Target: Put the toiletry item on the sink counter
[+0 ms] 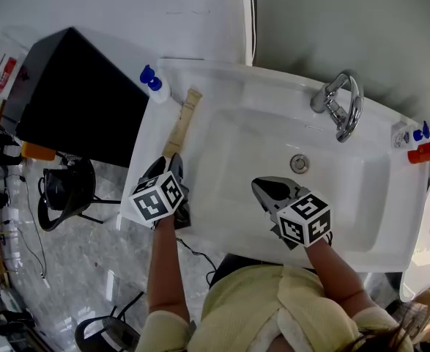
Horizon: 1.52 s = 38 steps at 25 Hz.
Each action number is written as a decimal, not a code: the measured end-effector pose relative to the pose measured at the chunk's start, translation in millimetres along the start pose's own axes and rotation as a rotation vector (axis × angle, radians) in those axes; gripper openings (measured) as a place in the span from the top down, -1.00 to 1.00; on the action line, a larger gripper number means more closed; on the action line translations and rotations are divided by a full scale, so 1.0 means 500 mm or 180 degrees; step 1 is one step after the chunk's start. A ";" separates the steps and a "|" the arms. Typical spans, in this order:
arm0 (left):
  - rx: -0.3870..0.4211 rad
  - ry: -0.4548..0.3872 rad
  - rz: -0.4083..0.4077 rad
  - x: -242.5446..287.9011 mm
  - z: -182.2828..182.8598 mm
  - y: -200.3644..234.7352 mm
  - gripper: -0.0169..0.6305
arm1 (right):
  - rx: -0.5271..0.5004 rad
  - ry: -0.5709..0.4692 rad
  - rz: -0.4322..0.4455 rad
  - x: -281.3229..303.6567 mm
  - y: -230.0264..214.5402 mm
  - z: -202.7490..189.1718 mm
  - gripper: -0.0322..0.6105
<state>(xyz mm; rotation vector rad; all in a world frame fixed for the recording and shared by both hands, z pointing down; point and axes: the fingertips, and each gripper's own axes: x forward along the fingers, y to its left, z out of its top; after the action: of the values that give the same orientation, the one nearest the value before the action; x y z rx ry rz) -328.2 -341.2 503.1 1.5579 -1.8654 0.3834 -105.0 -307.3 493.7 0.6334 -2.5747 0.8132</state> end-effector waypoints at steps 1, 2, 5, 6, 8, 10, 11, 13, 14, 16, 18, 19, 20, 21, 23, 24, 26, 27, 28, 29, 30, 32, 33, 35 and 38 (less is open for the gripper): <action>0.0001 -0.0012 0.0003 -0.002 0.000 0.000 0.37 | -0.0006 -0.0001 -0.0002 -0.002 0.000 0.000 0.81; 0.0009 -0.0020 0.0004 -0.004 0.000 -0.001 0.37 | -0.0012 -0.0001 -0.0005 -0.003 0.001 0.001 0.81; 0.0024 -0.0051 -0.0021 -0.011 0.001 -0.007 0.37 | -0.0026 -0.0004 -0.0009 -0.007 0.003 0.000 0.81; 0.0018 -0.0069 -0.0037 -0.015 0.002 -0.009 0.38 | -0.0032 -0.0004 -0.0008 -0.008 0.005 0.000 0.81; -0.0001 -0.0114 -0.0071 -0.025 0.005 -0.016 0.42 | -0.0045 -0.0001 -0.0005 -0.010 0.008 -0.001 0.81; -0.0016 -0.0180 -0.0127 -0.038 0.010 -0.025 0.51 | -0.0052 0.0004 -0.0001 -0.012 0.012 -0.002 0.81; -0.0024 -0.0228 -0.0162 -0.047 0.014 -0.031 0.54 | -0.0056 0.0007 0.0001 -0.013 0.014 -0.003 0.81; -0.0028 -0.0318 -0.0217 -0.063 0.021 -0.041 0.55 | -0.0066 0.0008 0.0003 -0.016 0.017 -0.004 0.81; -0.0017 -0.0345 -0.0234 -0.071 0.022 -0.045 0.55 | -0.0075 0.0006 0.0004 -0.018 0.019 -0.004 0.81; 0.0018 -0.0367 -0.0264 -0.086 0.022 -0.053 0.56 | -0.0095 0.0002 0.0008 -0.021 0.025 -0.004 0.81; 0.0032 -0.0375 -0.0303 -0.101 0.020 -0.061 0.67 | -0.0114 0.0002 0.0010 -0.024 0.030 -0.005 0.81; 0.0032 -0.0381 -0.0320 -0.108 0.018 -0.065 0.71 | -0.0122 0.0002 0.0011 -0.025 0.033 -0.007 0.81; 0.0036 -0.0390 -0.0331 -0.114 0.017 -0.068 0.73 | -0.0129 0.0002 0.0011 -0.026 0.035 -0.008 0.81; 0.0048 -0.0399 -0.0337 -0.121 0.015 -0.071 0.74 | -0.0135 0.0000 0.0010 -0.028 0.037 -0.009 0.81; 0.0079 -0.0417 -0.0354 -0.133 0.013 -0.077 0.74 | -0.0148 -0.0005 0.0005 -0.032 0.041 -0.010 0.81; 0.0086 -0.0425 -0.0373 -0.139 0.012 -0.082 0.74 | -0.0155 -0.0008 0.0002 -0.034 0.043 -0.010 0.81; 0.0081 -0.0445 -0.0423 -0.151 0.010 -0.090 0.74 | -0.0168 -0.0014 -0.0005 -0.038 0.048 -0.009 0.81; 0.0080 -0.0460 -0.0443 -0.158 0.010 -0.093 0.74 | -0.0175 -0.0019 -0.0007 -0.040 0.050 -0.009 0.81; 0.0086 -0.0478 -0.0457 -0.164 0.011 -0.096 0.74 | -0.0182 -0.0026 -0.0009 -0.042 0.053 -0.008 0.81; 0.0097 -0.0496 -0.0469 -0.170 0.012 -0.098 0.74 | -0.0189 -0.0034 -0.0012 -0.043 0.056 -0.007 0.81; 0.0106 -0.0509 -0.0483 -0.176 0.012 -0.101 0.74 | -0.0196 -0.0043 -0.0017 -0.045 0.058 -0.005 0.81; 0.0092 -0.0512 -0.0529 -0.186 0.010 -0.108 0.74 | -0.0209 -0.0064 -0.0032 -0.048 0.061 -0.003 0.81; 0.0065 -0.0499 -0.0554 -0.191 0.008 -0.111 0.74 | -0.0214 -0.0076 -0.0039 -0.050 0.064 -0.002 0.81; 0.0000 -0.0462 -0.0593 -0.198 0.003 -0.116 0.74 | -0.0226 -0.0100 -0.0052 -0.053 0.069 0.001 0.81; -0.0008 -0.0450 -0.0629 -0.209 -0.005 -0.121 0.74 | -0.0245 -0.0129 -0.0061 -0.057 0.078 0.003 0.81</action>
<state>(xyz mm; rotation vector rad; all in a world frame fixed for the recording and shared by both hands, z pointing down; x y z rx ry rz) -262.9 -275.5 425.4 1.7890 -1.7929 0.1860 -101.8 -271.0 462.2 0.6568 -2.6183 0.6982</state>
